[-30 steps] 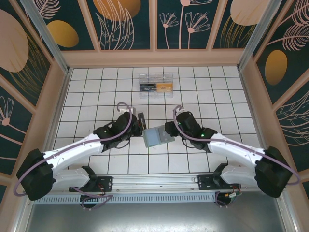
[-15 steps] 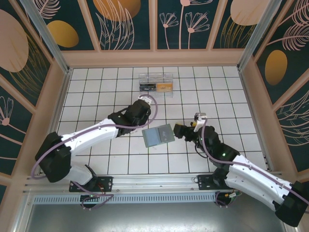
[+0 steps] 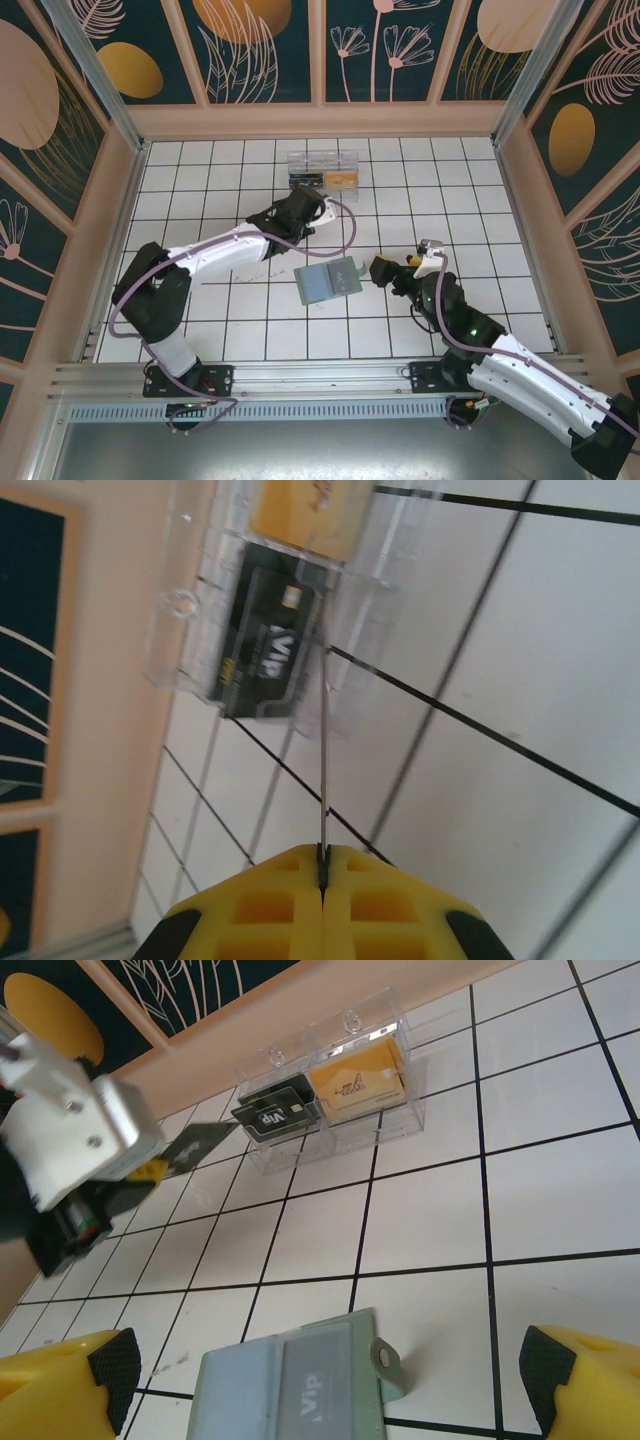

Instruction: Take the credit cards out of the card holder

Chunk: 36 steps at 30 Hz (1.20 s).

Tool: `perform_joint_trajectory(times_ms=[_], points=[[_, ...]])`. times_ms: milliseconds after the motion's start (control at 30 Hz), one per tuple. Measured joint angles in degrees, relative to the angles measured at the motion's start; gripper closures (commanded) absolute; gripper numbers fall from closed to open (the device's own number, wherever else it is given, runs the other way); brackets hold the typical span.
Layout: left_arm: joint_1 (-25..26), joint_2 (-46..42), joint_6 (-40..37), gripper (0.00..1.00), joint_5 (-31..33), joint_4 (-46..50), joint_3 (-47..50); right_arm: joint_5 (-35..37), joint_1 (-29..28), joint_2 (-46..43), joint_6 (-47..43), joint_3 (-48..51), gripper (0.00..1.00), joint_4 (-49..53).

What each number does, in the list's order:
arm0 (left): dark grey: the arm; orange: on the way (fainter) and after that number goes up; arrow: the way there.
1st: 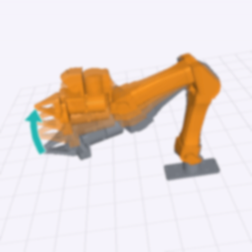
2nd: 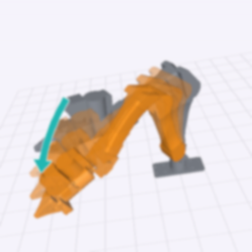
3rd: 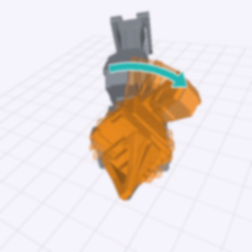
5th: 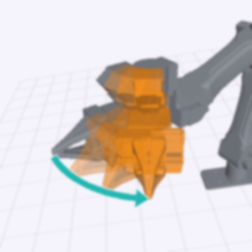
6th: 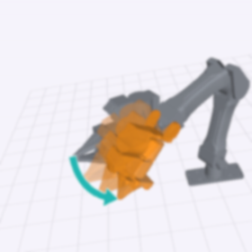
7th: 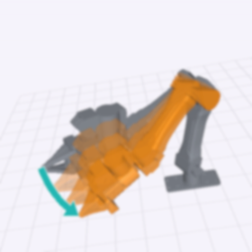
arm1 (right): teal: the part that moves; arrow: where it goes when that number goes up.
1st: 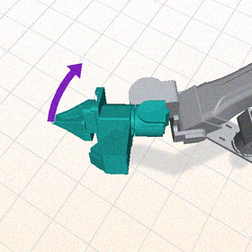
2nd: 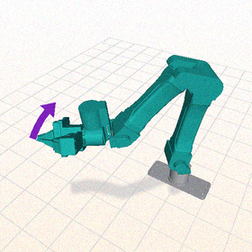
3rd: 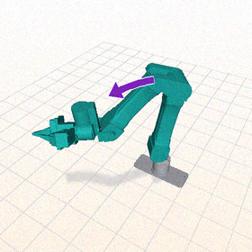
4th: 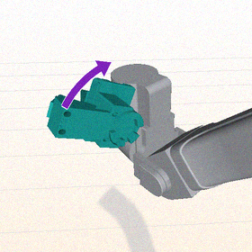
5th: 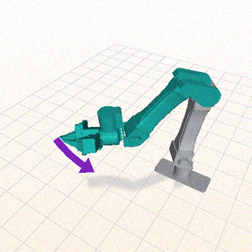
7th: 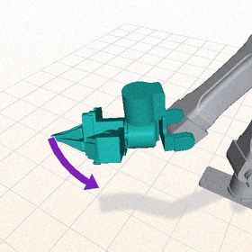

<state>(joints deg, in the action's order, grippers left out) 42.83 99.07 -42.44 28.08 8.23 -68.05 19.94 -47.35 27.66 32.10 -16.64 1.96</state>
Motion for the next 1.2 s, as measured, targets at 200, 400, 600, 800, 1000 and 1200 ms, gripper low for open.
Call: perform_joint_trajectory(times_ms=[200, 400, 600, 800, 1000, 1200], points=[[-3.0, 5.6, -9.9, 1.0, 0.1, -2.5, -3.2, 0.0, 0.1, -0.2, 0.0, 0.7, 0.01, 0.1], [-4.2, 9.7, -17.2, 1.0, 1.0, -4.8, -5.7, 0.0, 0.6, -0.7, 0.0, 1.6, 0.01, 0.1], [-5.1, 12.3, -21.0, 1.0, 1.0, -6.8, -8.2, -0.1, 1.1, -0.9, 0.2, 2.5, 0.01, 0.0], [-6.1, 16.3, -21.9, 1.0, 1.4, -8.2, -11.2, -0.7, 1.7, -0.9, 0.2, 2.6, 0.01, 0.0], [-6.5, 18.2, -22.1, 1.0, 1.4, -8.6, -12.5, -1.3, 2.1, -0.9, 0.2, 2.6, 0.01, 0.0], [-6.6, 19.8, -22.5, 1.0, 1.6, -9.7, -13.5, -2.3, 2.8, -0.9, 0.2, 3.3, 0.01, -0.2]])
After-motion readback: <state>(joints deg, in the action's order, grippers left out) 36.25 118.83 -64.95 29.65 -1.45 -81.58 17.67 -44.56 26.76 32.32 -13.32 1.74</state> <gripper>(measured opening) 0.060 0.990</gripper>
